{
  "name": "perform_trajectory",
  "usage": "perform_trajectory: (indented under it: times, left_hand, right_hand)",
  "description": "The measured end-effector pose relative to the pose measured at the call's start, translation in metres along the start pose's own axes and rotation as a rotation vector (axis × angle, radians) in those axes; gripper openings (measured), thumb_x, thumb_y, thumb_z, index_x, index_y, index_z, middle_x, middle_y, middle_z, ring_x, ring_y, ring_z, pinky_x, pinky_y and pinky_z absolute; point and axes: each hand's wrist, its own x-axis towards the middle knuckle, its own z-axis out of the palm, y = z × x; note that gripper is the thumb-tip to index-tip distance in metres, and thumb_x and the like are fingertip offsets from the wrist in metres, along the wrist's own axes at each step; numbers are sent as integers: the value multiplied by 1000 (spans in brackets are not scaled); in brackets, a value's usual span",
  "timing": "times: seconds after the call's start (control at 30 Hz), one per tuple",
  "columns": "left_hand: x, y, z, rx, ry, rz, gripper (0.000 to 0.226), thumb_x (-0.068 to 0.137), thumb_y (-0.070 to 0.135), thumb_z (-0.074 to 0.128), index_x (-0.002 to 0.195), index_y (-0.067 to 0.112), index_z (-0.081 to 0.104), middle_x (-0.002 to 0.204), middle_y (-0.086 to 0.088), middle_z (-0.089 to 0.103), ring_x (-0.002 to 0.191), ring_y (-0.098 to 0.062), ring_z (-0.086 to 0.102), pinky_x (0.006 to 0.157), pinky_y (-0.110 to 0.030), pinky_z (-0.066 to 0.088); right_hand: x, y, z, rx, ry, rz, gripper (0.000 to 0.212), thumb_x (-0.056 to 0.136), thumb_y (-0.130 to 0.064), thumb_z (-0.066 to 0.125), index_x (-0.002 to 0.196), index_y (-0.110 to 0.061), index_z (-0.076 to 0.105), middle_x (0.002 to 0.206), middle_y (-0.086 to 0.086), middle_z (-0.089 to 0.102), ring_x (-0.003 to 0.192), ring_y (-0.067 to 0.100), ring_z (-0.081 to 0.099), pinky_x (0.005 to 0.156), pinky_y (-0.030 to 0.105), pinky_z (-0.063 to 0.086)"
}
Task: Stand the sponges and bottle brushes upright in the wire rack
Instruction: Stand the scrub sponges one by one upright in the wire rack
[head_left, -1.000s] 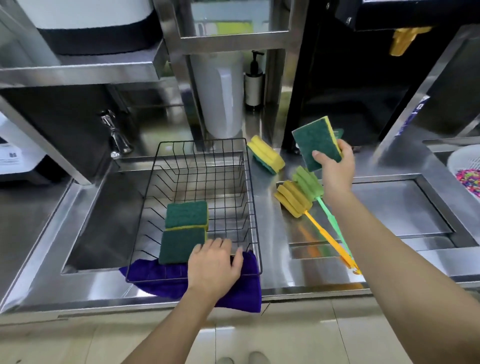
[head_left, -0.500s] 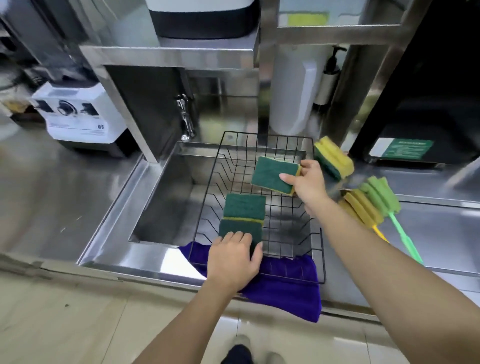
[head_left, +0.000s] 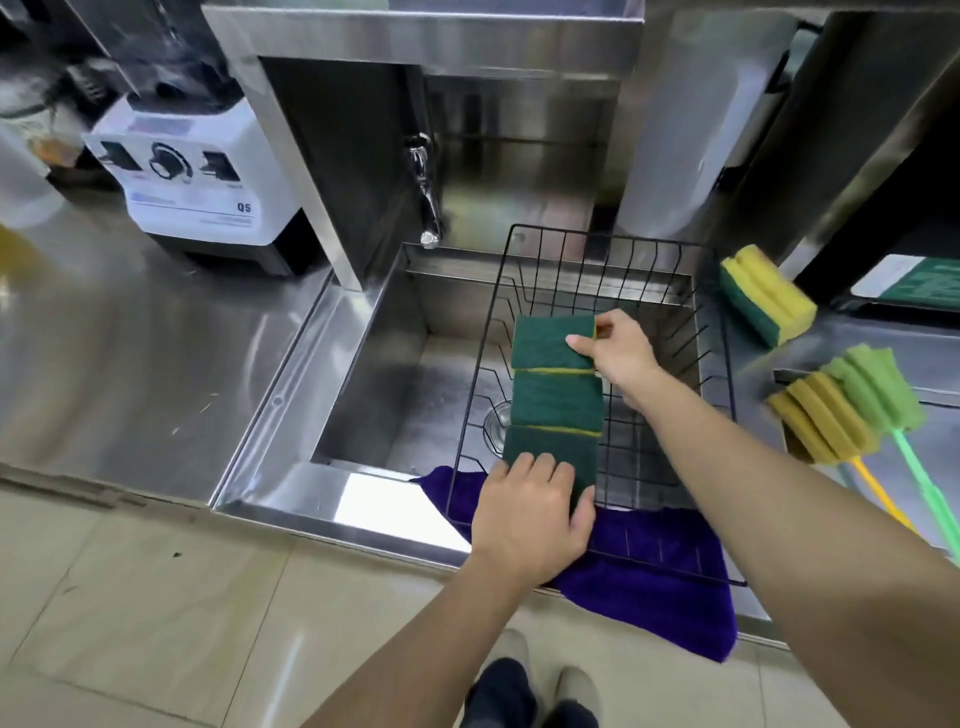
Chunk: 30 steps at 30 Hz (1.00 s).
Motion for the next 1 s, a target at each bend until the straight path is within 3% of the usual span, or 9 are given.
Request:
perform_trajectory:
  times: [0.17, 0.33, 0.5, 0.8, 1.0]
  left_hand:
    - [-1, 1, -1, -4, -17, 9, 33, 84, 36, 41, 68, 14, 60, 65, -1, 57, 61, -21, 52, 59, -30, 44]
    - [1, 4, -1, 2, -22, 49, 33, 84, 36, 41, 67, 15, 59, 64, 0, 57, 60, -20, 51, 57, -30, 44]
    - [3, 6, -3, 0, -57, 76, 33, 84, 37, 41, 66, 16, 59, 63, 1, 56, 58, -19, 51, 55, -29, 42]
    - [13, 37, 0, -30, -148, 193, 38, 82, 42, 38, 65, 18, 63, 61, 2, 60, 57, -18, 54, 53, -28, 44]
    - [10, 49, 9, -47, -180, 236, 36, 82, 33, 36, 71, 19, 67, 66, 2, 65, 59, -18, 58, 57, -31, 49]
  right_hand:
    - [3, 0, -5, -180, -69, -11, 38, 86, -28, 65, 115, -5, 54, 119, 12, 63, 100, 26, 56, 81, 30, 41]
    - [-3, -3, -5, -606, -53, -20, 48, 92, -43, 49, 121, -4, 49, 125, 17, 59, 113, 35, 57, 88, 40, 47]
    - [-14, -3, -2, -885, -2, -85, 48, 99, -44, 30, 123, -5, 44, 123, 18, 61, 111, 36, 59, 78, 39, 42]
    - [-30, -5, -38, -729, 82, -206, 30, 95, -31, 41, 112, -9, 54, 114, 18, 66, 103, 37, 61, 79, 39, 48]
    - [-27, 1, -93, -533, 425, -274, 28, 91, -20, 51, 114, -7, 57, 113, 16, 65, 107, 36, 58, 89, 42, 49]
